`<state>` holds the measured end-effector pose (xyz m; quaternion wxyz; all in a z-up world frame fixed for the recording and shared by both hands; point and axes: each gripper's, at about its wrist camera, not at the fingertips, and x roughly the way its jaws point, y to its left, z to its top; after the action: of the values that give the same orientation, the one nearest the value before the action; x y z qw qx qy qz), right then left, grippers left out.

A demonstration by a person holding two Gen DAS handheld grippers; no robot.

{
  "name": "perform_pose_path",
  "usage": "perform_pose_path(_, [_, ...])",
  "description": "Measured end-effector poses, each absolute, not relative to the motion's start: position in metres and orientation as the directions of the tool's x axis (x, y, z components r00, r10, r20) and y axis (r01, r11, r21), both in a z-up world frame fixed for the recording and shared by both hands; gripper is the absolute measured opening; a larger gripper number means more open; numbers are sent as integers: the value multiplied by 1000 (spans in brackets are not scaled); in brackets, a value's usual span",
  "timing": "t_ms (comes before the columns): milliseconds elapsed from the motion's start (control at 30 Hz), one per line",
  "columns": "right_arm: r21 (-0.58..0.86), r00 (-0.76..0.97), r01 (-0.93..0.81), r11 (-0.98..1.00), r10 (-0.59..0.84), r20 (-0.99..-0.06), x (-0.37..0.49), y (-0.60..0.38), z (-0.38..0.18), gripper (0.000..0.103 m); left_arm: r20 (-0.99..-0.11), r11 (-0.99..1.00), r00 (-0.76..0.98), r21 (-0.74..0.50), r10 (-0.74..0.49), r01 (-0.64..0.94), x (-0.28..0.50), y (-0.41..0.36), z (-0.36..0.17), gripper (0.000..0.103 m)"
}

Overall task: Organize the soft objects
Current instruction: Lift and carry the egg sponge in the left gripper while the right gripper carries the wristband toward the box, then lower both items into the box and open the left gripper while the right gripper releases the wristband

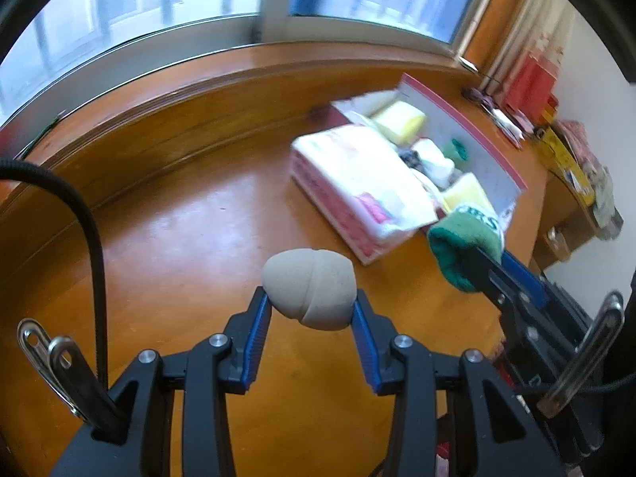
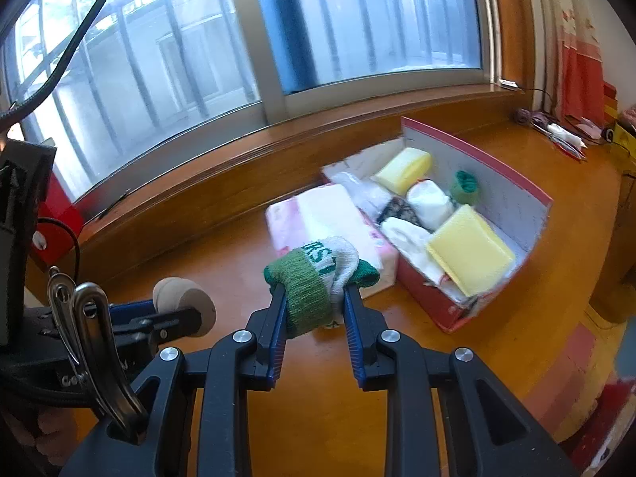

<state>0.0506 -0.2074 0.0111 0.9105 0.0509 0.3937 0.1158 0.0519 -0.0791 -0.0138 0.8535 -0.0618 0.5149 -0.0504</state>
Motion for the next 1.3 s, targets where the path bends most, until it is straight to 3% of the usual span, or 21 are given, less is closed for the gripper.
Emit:
perform_pose_path(733, [174, 698, -55, 983, 162, -697, 61, -285, 18, 27, -880, 969, 413, -180, -235, 169, 78, -169, -16, 42])
perform_pose_path(1300, [163, 704, -24, 986, 132, -698, 105, -344, 12, 27, -866, 971, 449, -151, -221, 186, 138, -225, -11, 42])
